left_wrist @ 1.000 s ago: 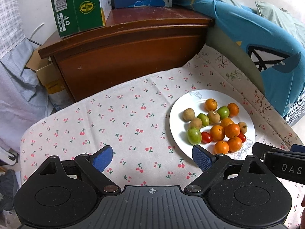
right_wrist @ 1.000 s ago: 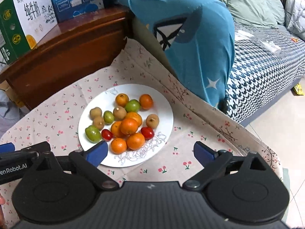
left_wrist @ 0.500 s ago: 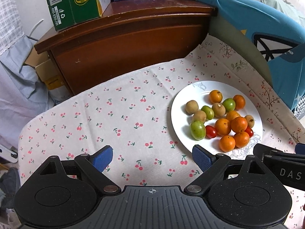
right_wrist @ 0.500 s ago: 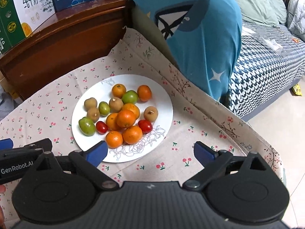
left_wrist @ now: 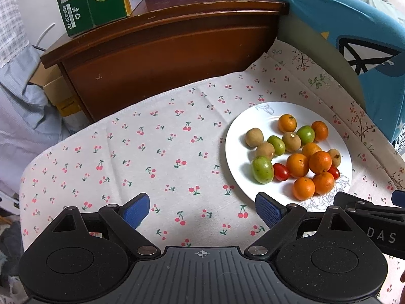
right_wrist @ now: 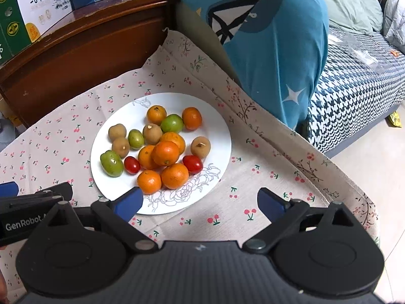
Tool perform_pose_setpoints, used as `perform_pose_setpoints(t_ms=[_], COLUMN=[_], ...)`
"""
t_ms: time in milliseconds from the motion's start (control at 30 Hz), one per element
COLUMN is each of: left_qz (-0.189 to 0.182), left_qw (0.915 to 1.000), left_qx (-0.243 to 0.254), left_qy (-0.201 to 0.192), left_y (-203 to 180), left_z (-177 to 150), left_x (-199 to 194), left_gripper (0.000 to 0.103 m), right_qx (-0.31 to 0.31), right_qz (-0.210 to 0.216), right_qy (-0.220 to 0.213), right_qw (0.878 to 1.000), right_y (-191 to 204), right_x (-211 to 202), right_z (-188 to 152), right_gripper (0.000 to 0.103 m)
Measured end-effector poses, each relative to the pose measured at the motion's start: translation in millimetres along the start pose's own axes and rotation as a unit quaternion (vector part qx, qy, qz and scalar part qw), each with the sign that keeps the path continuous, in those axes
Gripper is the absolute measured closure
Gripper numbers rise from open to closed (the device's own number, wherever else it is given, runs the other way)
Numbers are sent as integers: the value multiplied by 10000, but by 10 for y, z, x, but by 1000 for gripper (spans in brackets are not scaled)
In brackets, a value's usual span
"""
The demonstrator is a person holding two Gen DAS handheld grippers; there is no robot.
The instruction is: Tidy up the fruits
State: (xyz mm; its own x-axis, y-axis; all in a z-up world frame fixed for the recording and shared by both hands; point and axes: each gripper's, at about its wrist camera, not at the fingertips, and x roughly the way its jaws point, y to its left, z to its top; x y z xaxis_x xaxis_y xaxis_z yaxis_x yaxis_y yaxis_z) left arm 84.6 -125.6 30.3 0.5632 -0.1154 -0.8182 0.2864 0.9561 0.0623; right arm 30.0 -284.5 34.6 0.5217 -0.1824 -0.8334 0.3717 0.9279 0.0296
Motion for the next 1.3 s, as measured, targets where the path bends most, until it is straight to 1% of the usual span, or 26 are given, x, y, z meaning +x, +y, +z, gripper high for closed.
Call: perform_pose_setpoints(t_ms=[300,733,1300], left_qz=[102,218,171], left_qw=[9999,9996,9997], left_qx=[62,192,141], left_qy=[31,74,96], left_y=[-42,-90,-97], left_z=[-2,-17,-17], left_x=[59,137,172], left_gripper=[11,11,11], right_qx=[48,87,163], right_qz=[41,17,125], right_qy=[-81,-9,-12], right_qw=[9999,10000,9998], right_y=[-9,-21,-38], right_x=[40,148,193], right_z=[6,6,0], right_gripper=[7,7,7])
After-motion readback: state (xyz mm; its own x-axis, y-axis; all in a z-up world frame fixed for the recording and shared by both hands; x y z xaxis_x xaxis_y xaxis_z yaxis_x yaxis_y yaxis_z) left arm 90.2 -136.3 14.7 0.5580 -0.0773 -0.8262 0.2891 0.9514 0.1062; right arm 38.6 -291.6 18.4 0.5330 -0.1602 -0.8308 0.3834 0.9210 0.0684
